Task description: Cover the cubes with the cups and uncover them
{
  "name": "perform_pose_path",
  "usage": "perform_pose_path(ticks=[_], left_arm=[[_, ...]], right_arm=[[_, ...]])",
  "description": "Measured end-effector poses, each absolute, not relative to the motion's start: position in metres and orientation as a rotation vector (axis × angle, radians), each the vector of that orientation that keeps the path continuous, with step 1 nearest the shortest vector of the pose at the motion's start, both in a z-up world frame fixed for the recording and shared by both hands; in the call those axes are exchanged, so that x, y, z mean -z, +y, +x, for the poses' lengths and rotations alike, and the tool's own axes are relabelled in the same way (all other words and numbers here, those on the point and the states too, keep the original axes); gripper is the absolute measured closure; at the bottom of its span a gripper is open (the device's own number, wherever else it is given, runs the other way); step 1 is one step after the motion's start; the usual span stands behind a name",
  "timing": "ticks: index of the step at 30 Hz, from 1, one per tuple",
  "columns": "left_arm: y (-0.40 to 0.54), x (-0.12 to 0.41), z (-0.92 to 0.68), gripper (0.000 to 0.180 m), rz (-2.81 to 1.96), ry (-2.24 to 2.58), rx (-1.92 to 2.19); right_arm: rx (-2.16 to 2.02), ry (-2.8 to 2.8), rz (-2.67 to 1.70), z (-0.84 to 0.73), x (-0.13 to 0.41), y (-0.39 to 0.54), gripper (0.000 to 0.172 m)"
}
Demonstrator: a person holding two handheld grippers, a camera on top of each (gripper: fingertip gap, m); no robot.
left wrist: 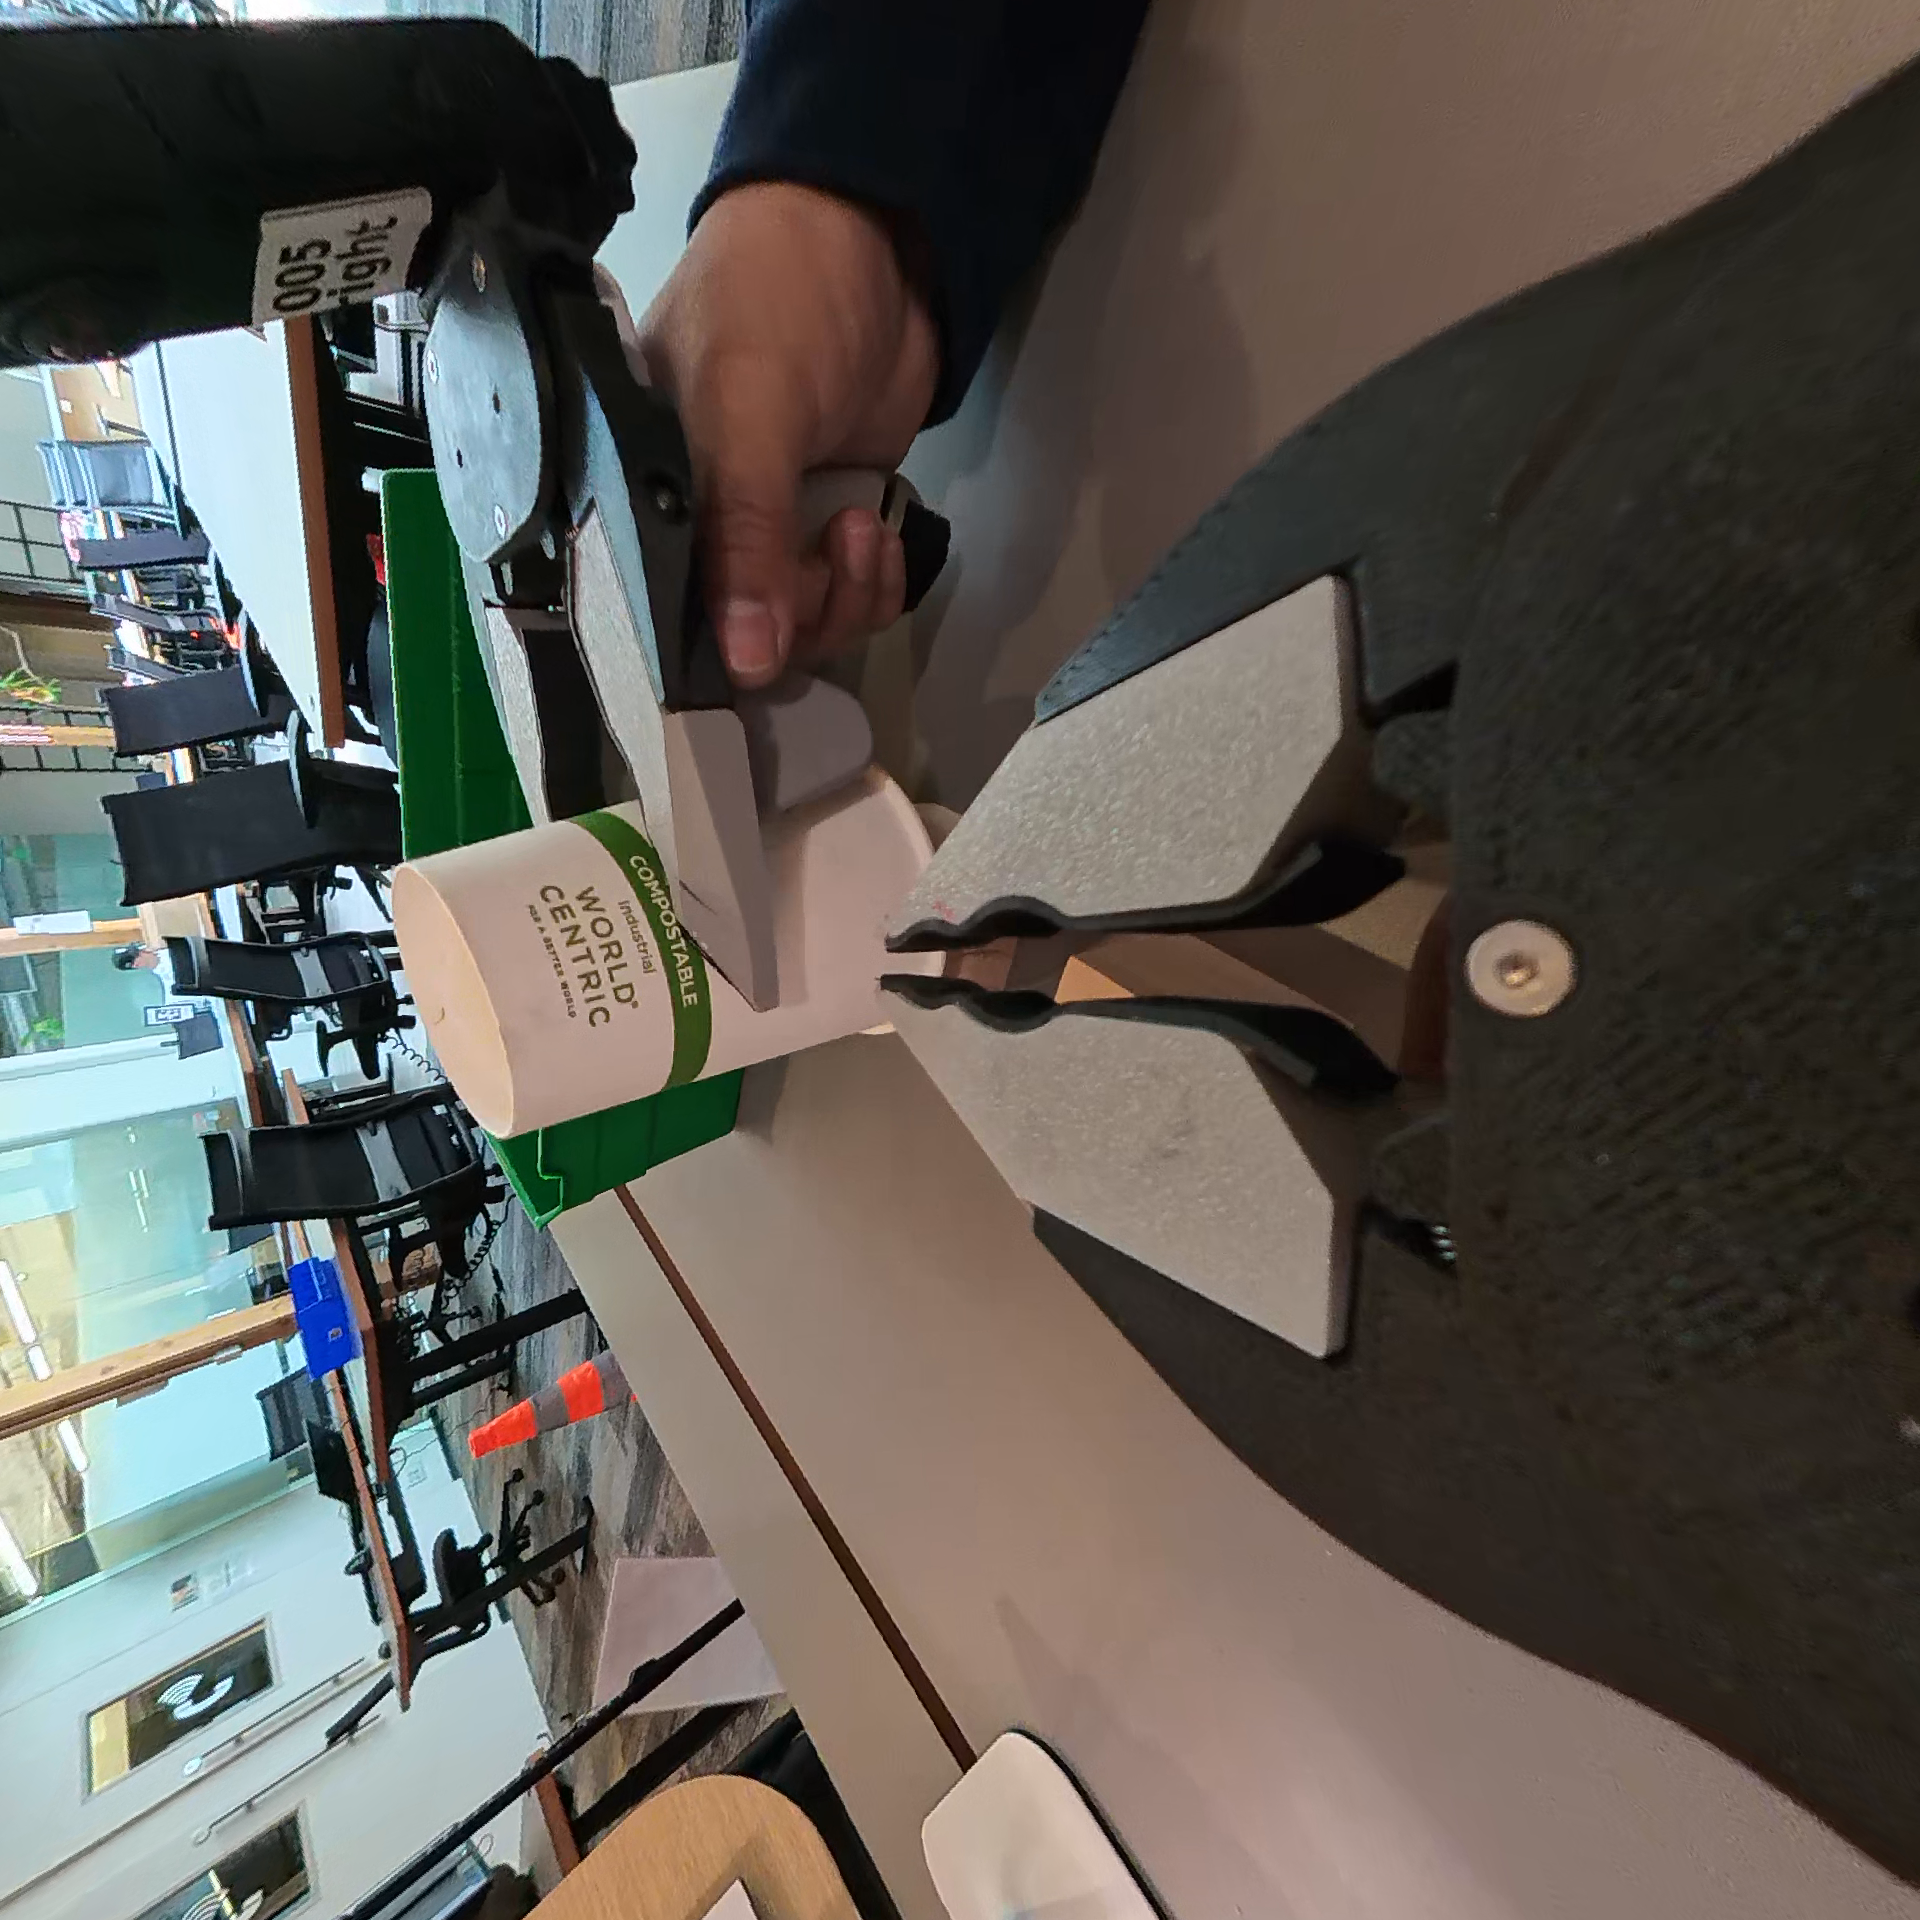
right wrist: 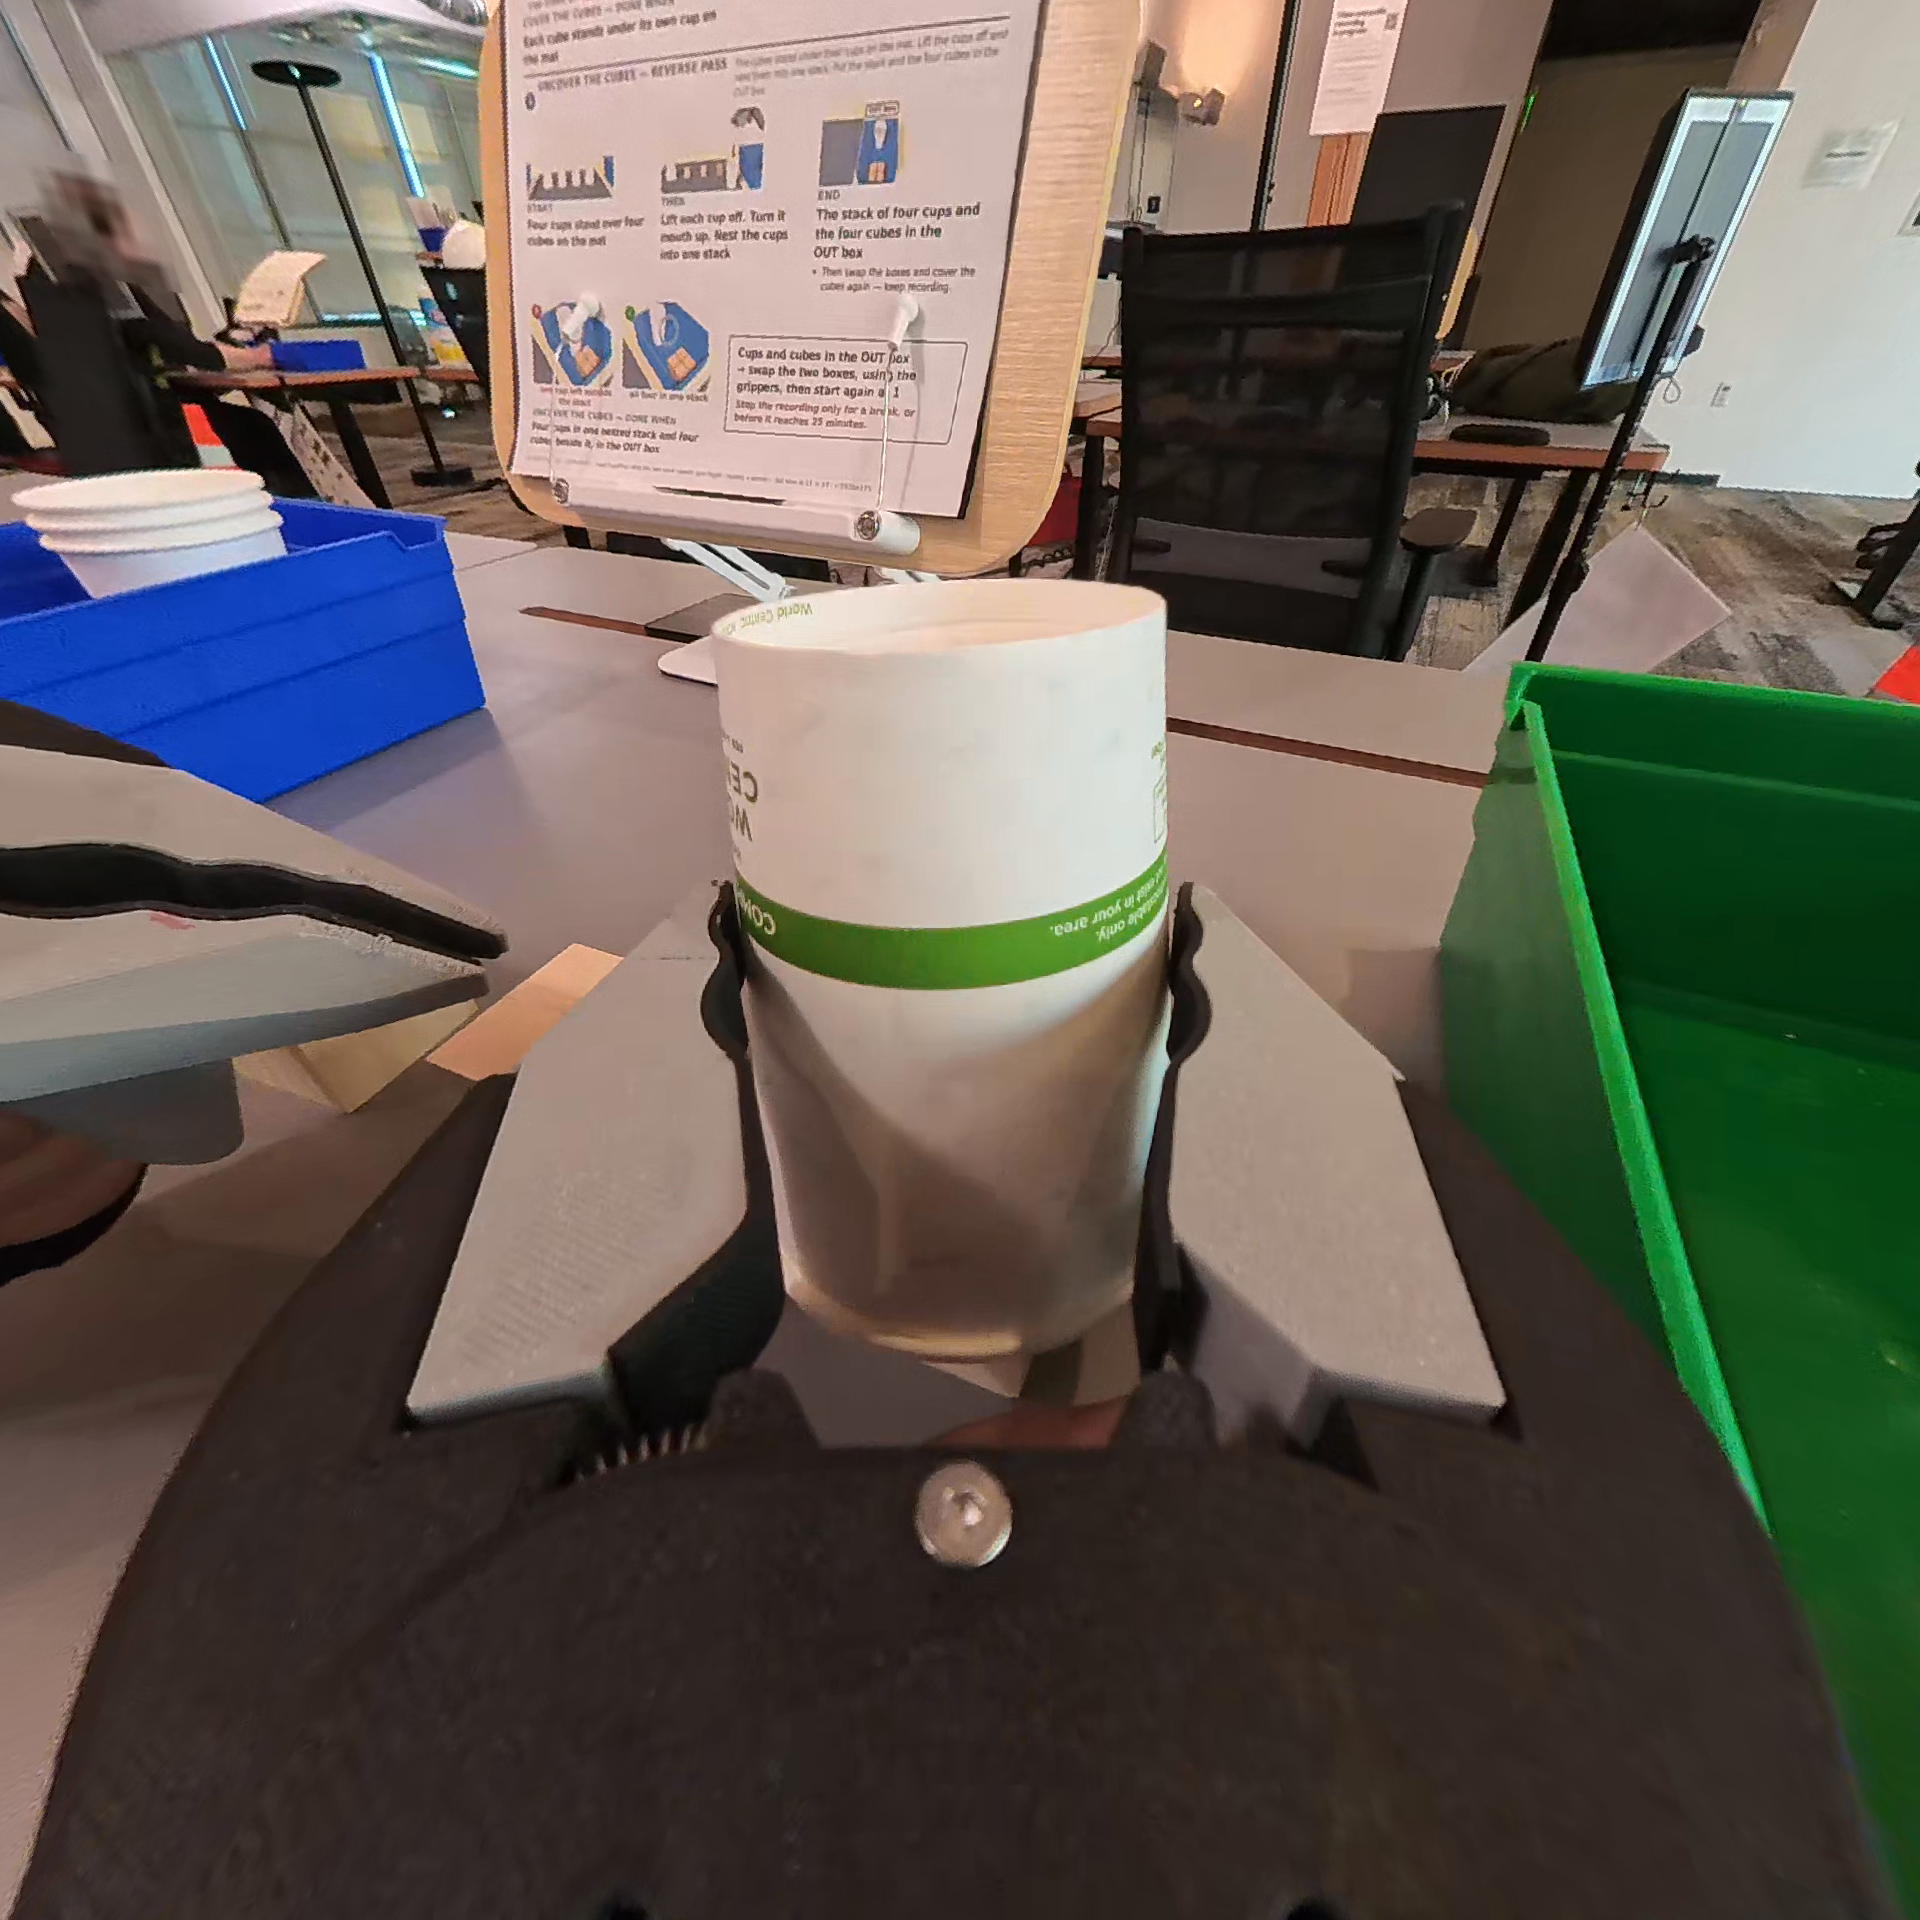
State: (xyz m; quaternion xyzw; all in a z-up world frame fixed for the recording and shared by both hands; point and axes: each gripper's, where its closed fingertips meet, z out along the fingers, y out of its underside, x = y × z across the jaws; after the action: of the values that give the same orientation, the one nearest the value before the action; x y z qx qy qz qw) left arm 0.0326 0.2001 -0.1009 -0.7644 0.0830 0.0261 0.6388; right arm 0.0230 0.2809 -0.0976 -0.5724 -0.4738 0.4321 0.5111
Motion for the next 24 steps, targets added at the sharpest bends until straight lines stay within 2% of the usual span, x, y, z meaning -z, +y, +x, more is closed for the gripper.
perform_pose_path(ticks=[12,24], left_arm=[[0.200,0.103,0.033,0.178,-1.750,0.193,-0.058],[0.200,0.103,0.034,0.178,-1.751,0.199,-0.063]], right_arm=[[-1.063,-1.152,-1.400,0.022,0.101,0.279,0.092],[-1.069,-1.088,-1.328,0.028,0.084,0.280,0.099]])
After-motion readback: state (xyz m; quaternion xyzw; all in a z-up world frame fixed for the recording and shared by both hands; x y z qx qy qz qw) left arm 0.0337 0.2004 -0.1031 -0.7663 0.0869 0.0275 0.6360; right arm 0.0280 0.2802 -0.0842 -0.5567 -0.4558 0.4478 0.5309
